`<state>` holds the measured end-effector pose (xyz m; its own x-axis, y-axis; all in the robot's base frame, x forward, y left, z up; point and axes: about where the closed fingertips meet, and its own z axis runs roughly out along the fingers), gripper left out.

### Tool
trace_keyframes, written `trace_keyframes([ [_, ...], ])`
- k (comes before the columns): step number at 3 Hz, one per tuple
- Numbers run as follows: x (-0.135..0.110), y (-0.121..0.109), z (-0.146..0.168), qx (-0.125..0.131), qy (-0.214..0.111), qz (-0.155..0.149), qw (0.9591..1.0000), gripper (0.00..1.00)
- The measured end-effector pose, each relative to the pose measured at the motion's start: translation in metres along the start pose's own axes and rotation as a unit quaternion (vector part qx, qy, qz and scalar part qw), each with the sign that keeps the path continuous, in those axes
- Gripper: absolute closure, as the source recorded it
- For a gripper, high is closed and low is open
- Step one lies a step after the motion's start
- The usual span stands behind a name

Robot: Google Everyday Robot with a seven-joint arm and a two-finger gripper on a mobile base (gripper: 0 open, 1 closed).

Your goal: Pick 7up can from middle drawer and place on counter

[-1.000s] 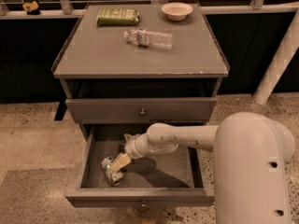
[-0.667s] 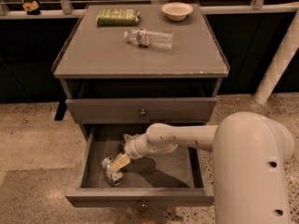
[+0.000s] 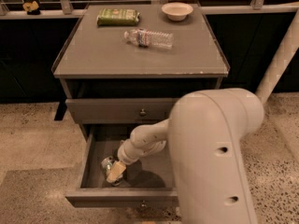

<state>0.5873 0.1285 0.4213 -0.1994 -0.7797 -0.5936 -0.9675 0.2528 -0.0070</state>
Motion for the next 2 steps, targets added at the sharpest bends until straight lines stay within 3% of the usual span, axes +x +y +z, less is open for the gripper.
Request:
trace_keyframes([
  [1, -0.007, 0.0172, 0.0168, -0.017, 0.017, -0.02, 0.9995, 0.0],
  [2, -0.0051, 0.016, 0.0261, -0.016, 0.013, -0.011, 0.9997, 0.0],
])
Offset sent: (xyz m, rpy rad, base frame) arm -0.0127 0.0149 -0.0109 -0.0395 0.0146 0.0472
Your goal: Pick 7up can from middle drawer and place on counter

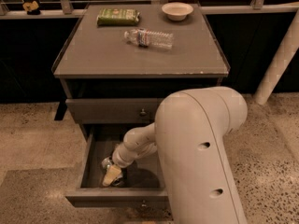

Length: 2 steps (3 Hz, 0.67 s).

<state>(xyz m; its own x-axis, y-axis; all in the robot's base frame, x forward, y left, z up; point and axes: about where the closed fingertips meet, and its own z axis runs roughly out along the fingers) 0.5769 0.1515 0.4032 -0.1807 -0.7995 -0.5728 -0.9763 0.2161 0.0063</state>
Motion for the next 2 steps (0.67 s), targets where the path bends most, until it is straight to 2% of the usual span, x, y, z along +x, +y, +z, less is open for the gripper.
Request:
trace_keyframes([
  [1, 0.0, 0.0, 0.0, 0.0, 0.0, 0.0, 1.0, 0.0],
  [2, 0.012, 0.0, 0.033, -0.003, 0.012, 0.012, 0.9999, 0.0],
])
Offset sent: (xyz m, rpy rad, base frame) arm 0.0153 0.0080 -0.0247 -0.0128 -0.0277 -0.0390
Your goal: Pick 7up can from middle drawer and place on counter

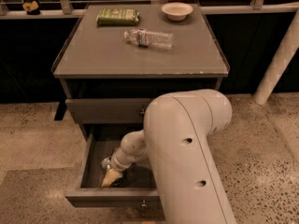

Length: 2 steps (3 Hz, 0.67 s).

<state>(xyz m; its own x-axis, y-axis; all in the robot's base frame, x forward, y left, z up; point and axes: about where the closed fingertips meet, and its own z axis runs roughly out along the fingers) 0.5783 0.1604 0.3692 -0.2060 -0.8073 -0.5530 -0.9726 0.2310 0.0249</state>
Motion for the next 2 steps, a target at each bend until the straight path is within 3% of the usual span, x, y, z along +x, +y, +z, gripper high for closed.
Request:
trace_keyframes([
  [1, 0.0, 0.0001, 0.0, 0.0, 0.0, 0.0, 1.0, 0.0],
  [2, 0.0, 0.0001, 0.0001, 0.0, 0.0, 0.0, 1.0, 0.19],
])
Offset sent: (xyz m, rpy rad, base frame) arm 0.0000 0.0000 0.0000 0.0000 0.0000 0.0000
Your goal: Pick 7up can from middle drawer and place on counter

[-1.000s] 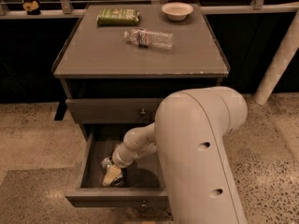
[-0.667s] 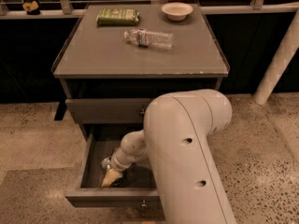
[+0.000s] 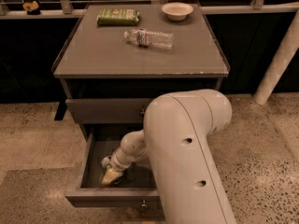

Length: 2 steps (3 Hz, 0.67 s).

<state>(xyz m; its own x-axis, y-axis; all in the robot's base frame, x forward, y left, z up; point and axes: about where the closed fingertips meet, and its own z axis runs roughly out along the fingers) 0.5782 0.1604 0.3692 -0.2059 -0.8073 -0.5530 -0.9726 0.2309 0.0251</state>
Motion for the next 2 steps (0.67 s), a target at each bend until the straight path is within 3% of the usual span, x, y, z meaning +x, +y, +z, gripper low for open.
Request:
trace_keyframes([
  [2, 0.0, 0.0001, 0.0, 0.0, 0.0, 0.0, 1.0, 0.65],
])
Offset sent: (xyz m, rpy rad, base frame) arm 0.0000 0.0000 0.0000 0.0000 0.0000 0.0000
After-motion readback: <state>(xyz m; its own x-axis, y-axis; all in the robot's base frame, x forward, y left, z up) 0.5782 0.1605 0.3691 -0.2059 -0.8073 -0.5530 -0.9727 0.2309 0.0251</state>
